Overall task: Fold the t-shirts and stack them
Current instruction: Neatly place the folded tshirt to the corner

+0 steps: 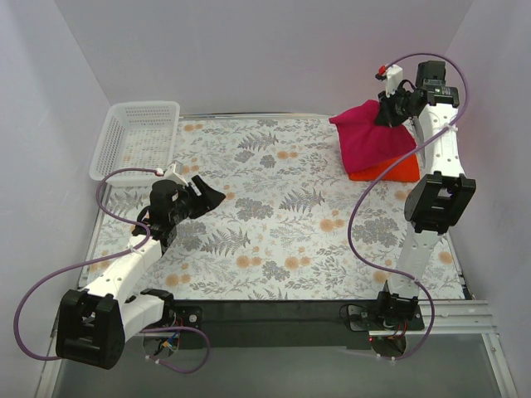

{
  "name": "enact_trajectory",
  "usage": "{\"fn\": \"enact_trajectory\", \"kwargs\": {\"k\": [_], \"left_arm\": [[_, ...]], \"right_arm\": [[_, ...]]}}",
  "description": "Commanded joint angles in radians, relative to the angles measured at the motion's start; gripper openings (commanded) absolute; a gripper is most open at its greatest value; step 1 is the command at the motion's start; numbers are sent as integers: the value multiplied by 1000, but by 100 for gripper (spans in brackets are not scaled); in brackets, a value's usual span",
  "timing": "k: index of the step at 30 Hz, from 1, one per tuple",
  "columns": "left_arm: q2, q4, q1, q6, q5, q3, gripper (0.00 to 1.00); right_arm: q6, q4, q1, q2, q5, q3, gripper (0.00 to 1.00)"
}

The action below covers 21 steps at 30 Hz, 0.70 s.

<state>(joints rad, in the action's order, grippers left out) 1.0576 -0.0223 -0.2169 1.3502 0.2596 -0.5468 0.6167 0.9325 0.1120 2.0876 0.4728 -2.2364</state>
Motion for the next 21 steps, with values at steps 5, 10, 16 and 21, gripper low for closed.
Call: {"fn": "enact_trajectory", "kwargs": {"k": [5, 10, 16, 21], "left_arm": [[-4, -8, 8, -8, 4, 10, 59], [1, -8, 8, -8, 3, 7, 59], [2, -7, 8, -10, 4, 7, 59], [5, -7, 8, -10, 4, 5, 59]], "right_arm": [[0, -63, 11, 20, -33, -26, 1], [2, -78, 14, 63, -75, -23, 1], [0, -119, 23, 104, -103, -26, 1], [0, -153, 25, 127, -122, -26, 1]]}}
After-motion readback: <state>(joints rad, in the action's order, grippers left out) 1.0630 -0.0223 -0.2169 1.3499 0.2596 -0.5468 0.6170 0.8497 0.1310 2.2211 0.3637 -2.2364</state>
